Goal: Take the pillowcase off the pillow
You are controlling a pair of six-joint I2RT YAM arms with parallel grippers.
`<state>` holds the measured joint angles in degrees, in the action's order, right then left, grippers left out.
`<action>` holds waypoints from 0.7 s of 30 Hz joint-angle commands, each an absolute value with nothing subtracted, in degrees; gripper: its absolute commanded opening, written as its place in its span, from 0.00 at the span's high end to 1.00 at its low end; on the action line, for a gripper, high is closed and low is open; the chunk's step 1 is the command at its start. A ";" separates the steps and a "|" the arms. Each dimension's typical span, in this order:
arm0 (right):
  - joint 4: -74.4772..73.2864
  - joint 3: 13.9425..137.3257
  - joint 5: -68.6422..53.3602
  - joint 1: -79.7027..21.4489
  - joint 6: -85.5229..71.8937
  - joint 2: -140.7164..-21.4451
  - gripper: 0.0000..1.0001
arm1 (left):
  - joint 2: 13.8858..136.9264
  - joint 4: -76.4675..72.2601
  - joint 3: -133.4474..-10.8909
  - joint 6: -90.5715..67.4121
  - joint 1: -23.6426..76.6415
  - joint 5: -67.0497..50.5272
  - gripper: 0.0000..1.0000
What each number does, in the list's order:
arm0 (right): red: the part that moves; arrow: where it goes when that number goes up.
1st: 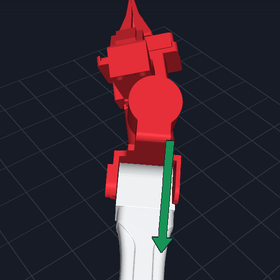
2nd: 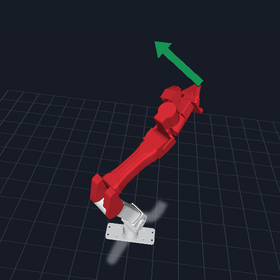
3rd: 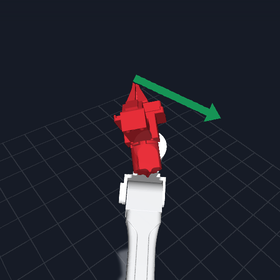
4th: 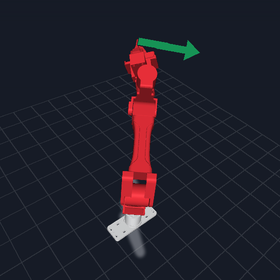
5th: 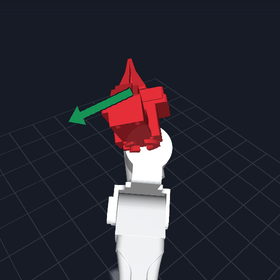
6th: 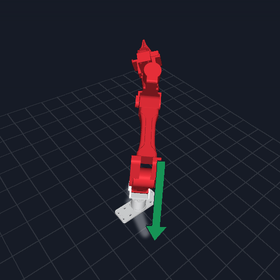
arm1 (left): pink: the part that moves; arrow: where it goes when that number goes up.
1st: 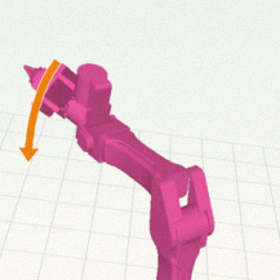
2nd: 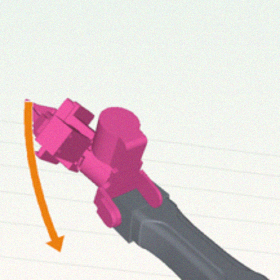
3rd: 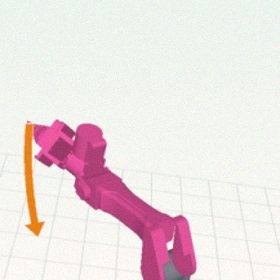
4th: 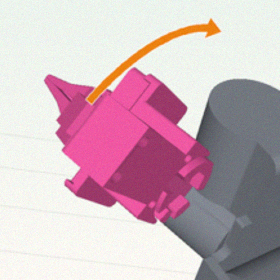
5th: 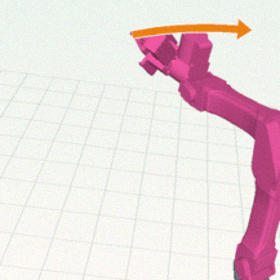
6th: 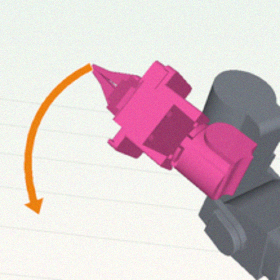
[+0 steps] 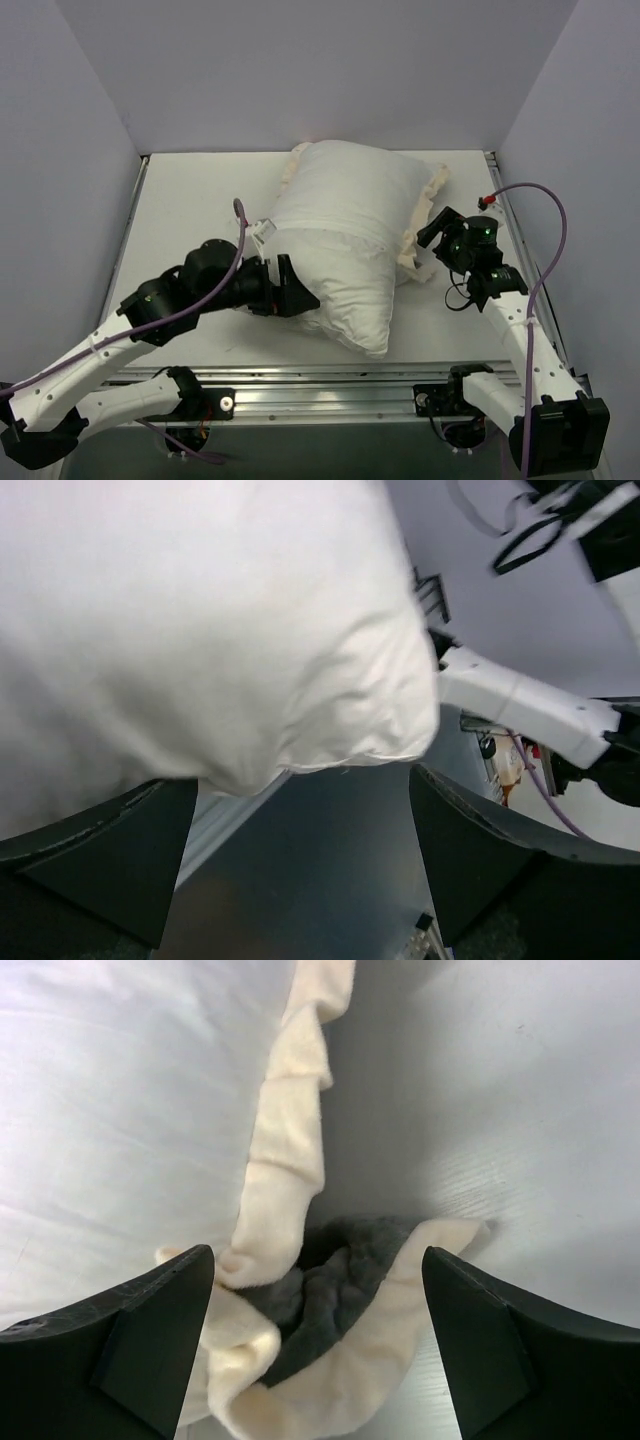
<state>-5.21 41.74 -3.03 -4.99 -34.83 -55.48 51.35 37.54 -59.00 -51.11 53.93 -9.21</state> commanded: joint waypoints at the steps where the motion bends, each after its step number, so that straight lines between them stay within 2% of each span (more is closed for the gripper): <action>1: -6.51 43.77 -2.20 -5.80 -35.16 -55.54 0.20 | 52.81 41.19 -72.05 -38.00 53.79 -4.67 0.06; 6: -4.84 50.08 -2.81 -7.73 -32.53 -61.25 0.19 | 55.89 47.46 -82.08 -36.04 53.70 4.56 0.06; 10: -2.73 52.56 -2.81 -9.58 -32.17 -66.08 0.19 | 55.73 49.48 -82.53 -35.25 53.61 8.60 0.06; 15: -0.53 54.40 -4.30 -12.56 -31.64 -71.80 0.19 | 53.70 52.21 -77.97 -34.72 51.51 23.80 0.05; 17: 2.53 54.93 -5.62 -13.97 -31.29 -75.40 0.19 | 53.61 49.85 -73.14 -33.84 47.56 24.52 0.05; 21: 3.95 59.14 -8.52 -17.83 -29.19 -85.66 0.19 | 56.06 42.91 -62.43 -34.01 38.42 12.71 0.05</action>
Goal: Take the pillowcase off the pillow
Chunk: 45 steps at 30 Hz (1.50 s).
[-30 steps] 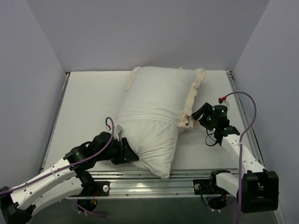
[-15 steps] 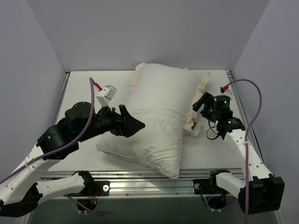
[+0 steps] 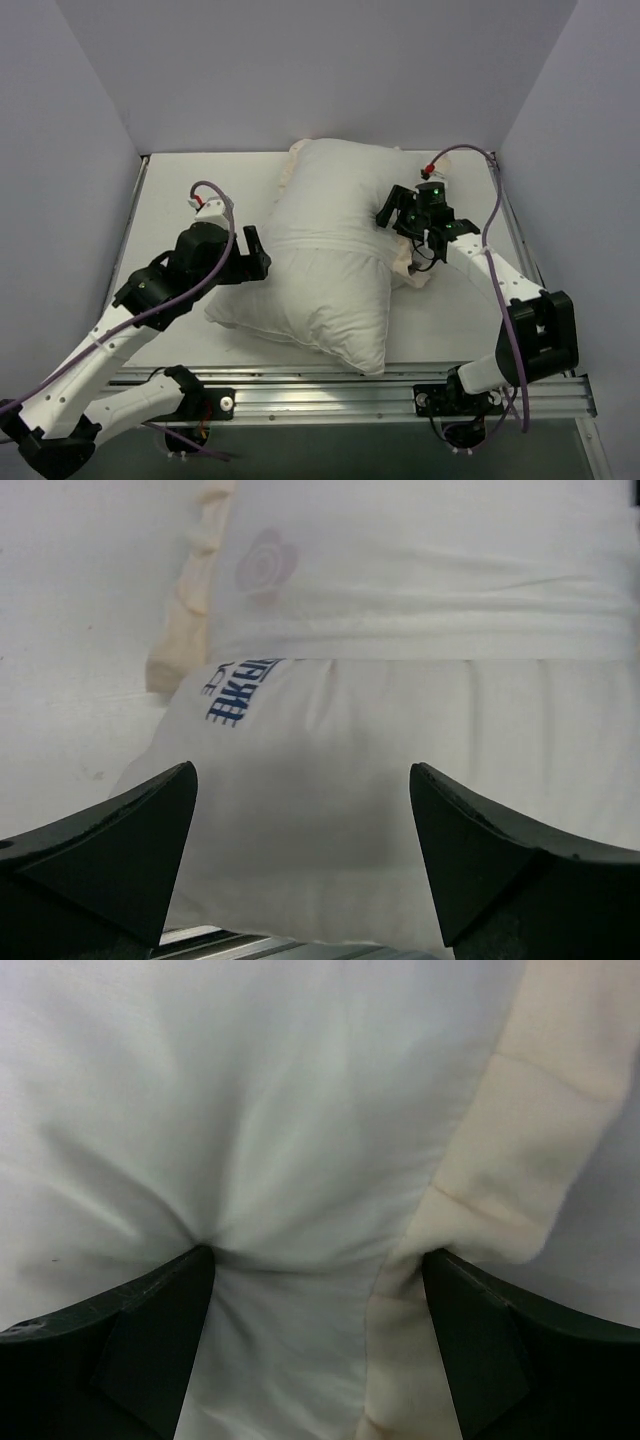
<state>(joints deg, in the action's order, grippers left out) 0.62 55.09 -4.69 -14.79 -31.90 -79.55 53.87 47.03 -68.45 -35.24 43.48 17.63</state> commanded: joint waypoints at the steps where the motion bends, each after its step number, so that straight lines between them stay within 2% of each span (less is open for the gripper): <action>1: 4.04 60.54 -9.05 -18.36 -28.57 -87.61 0.19 | 56.94 40.54 -60.31 -34.88 37.36 10.83 0.05; 3: 4.04 65.11 -10.10 -19.42 -26.73 -93.39 0.19 | 60.10 38.86 -55.47 -36.20 36.21 8.19 0.02; 7: 3.78 74.51 -11.25 -22.58 -25.05 -103.16 0.19 | 61.96 27.30 -48.44 -43.47 38.40 -4.63 0.00; 12: 1.93 87.51 -11.78 -26.19 -23.91 -111.78 0.19 | 63.44 17.32 -47.36 -49.22 50.77 -1.41 0.00; 19: -2.37 94.48 -5.37 -26.89 -19.62 -108.56 0.16 | 61.97 11.97 -49.22 -48.87 52.73 3.77 0.00; 25: -3.78 88.26 4.63 -29.00 -15.74 -94.50 0.12 | 54.24 12.47 -48.87 -49.04 52.56 10.97 0.02; 29: -4.13 79.05 9.04 -33.92 -12.75 -85.18 0.10 | 48.62 16.78 -48.60 -49.57 50.46 16.08 0.03; 36: -6.68 69.27 16.42 -47.79 -8.00 -75.33 0.09 | 46.49 18.38 -44.05 -51.06 30.97 4.76 0.03; 40: -7.91 65.06 19.95 -54.40 -6.86 -74.97 0.07 | 46.41 14.34 -38.17 -53.34 24.19 -2.26 0.03; 45: -9.93 63.63 24.51 -62.28 -7.21 -74.53 0.05 | 44.48 8.80 -30.68 -57.12 20.66 -8.16 0.03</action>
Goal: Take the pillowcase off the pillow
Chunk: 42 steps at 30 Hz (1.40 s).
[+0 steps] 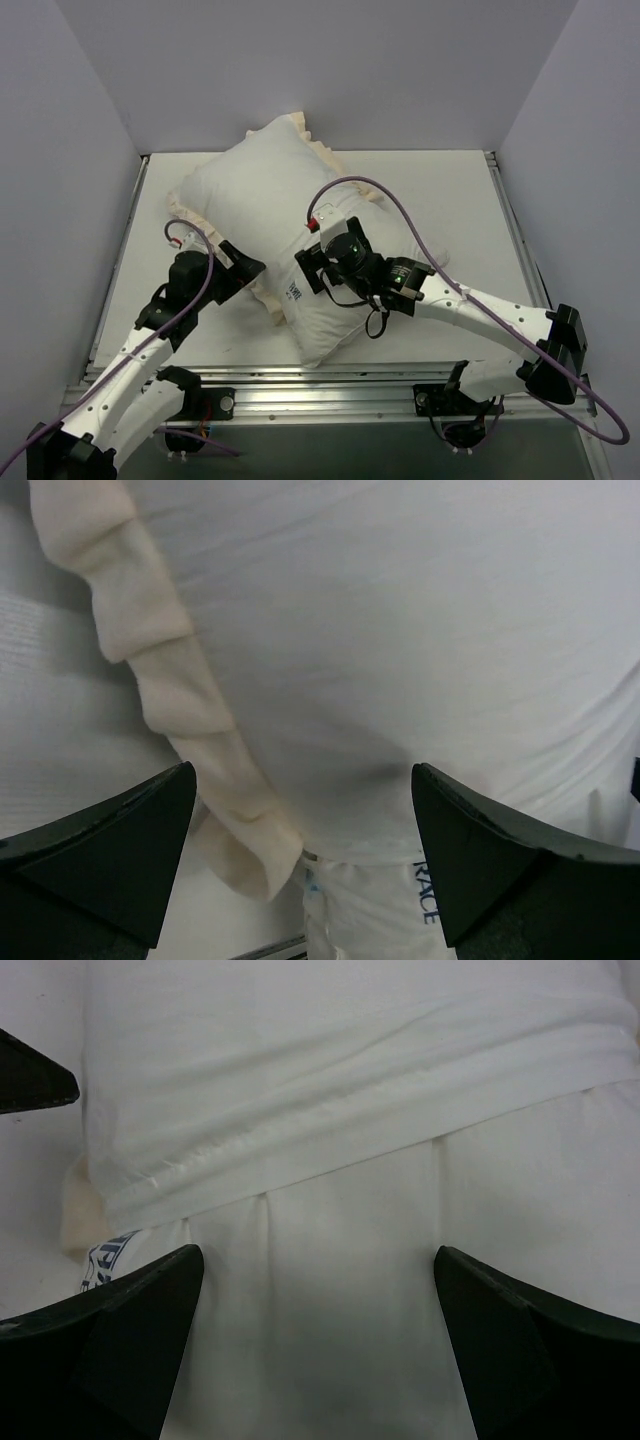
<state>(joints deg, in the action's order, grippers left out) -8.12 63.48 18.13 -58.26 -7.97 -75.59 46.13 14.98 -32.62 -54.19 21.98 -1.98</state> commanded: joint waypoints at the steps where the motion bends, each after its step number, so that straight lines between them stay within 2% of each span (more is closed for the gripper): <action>1: -10.98 64.33 27.22 -63.79 -7.21 -74.44 0.05 | 44.04 8.53 -29.02 -57.22 20.48 -8.70 0.03; 10: -18.36 69.52 39.55 -79.18 -9.66 -78.57 0.02 | 35.87 10.19 -22.77 -58.01 19.86 -9.23 0.03; 18: -16.18 65.14 40.16 -79.28 -11.07 -85.69 0.00 | 34.98 7.40 -18.73 -58.44 19.69 -10.54 0.03; 23: -13.54 61.70 39.99 -74.54 -12.83 -90.25 0.01 | 38.13 2.29 -16.62 -59.06 19.78 -12.65 0.02; 24: -13.27 61.18 39.82 -73.14 -12.83 -90.70 0.03 | 38.67 0.55 -16.26 -59.24 19.78 -13.61 0.02; 26: -11.78 59.68 39.73 -71.90 -12.92 -91.23 0.27 | 39.98 -2.71 -15.12 -59.41 19.78 -14.50 0.00; 27: -10.65 59.24 39.38 -70.94 -13.01 -91.23 0.37 | 40.43 -4.55 -14.86 -59.50 19.78 -15.29 0.03; 28: -10.11 58.89 38.85 -70.49 -13.18 -91.06 0.59 | 40.78 -5.18 -14.59 -59.50 19.86 -15.47 0.06; 30: -8.80 58.10 38.15 -69.79 -13.27 -90.44 0.80 | 41.83 -6.93 -13.89 -59.24 19.86 -15.73 0.07; 31: -8.53 58.01 37.80 -69.35 -13.27 -90.18 0.97 | 42.18 -7.64 -13.63 -59.33 19.95 -15.91 0.08; 32: -8.35 57.92 37.79 -69.26 -13.27 -89.83 1.00 | 42.80 -9.13 -13.10 -59.50 20.04 -16.08 0.09; 42: -4.57 55.64 35.69 -68.12 -13.27 -84.12 1.00 | 46.93 -16.51 -11.87 -59.50 20.92 -17.05 0.22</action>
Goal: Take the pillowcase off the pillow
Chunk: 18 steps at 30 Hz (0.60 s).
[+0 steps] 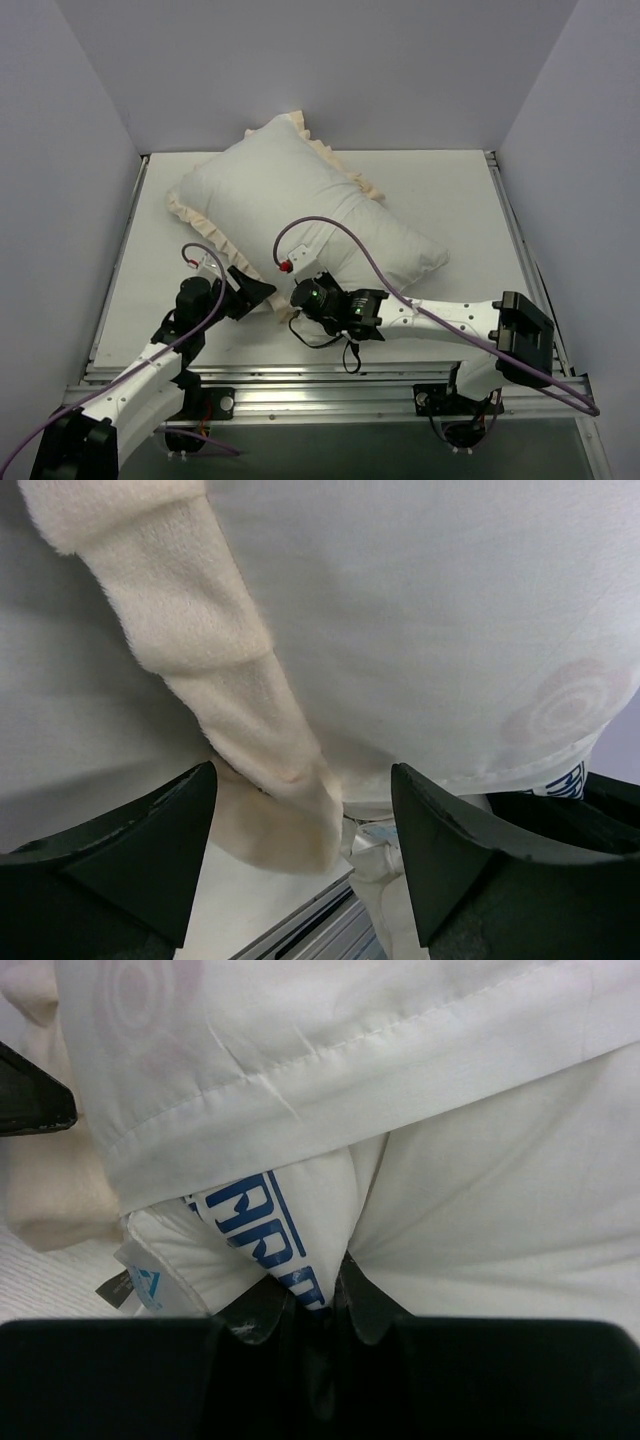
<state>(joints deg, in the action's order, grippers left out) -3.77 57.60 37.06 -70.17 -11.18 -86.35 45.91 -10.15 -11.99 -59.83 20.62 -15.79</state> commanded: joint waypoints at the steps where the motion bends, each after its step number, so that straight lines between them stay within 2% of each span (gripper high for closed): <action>1: -3.96 55.46 34.81 -68.03 -13.27 -83.42 1.00 | 47.37 -17.48 -11.00 -59.76 21.00 -17.05 0.24; 7: -2.64 55.72 32.44 -67.06 -13.18 -79.90 1.00 | 52.46 -22.23 -10.90 -60.21 21.44 -17.05 0.32; 13: -2.02 55.63 31.29 -66.71 -13.62 -80.16 1.00 | 56.50 -28.03 -12.30 -60.47 22.32 -16.79 0.46; 16: -1.67 55.37 30.67 -66.71 -13.97 -79.63 1.00 | 58.00 -30.76 -12.57 -60.56 22.59 -16.79 0.58; 18: -1.67 55.11 31.11 -66.71 -13.98 -78.58 1.00 | 58.36 -32.60 -12.39 -60.73 22.59 -16.79 0.71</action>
<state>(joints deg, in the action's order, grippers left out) -3.03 56.14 30.85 -67.51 -12.03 -81.08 57.84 -25.28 -10.72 -61.28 22.39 -16.78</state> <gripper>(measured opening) 0.081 0.342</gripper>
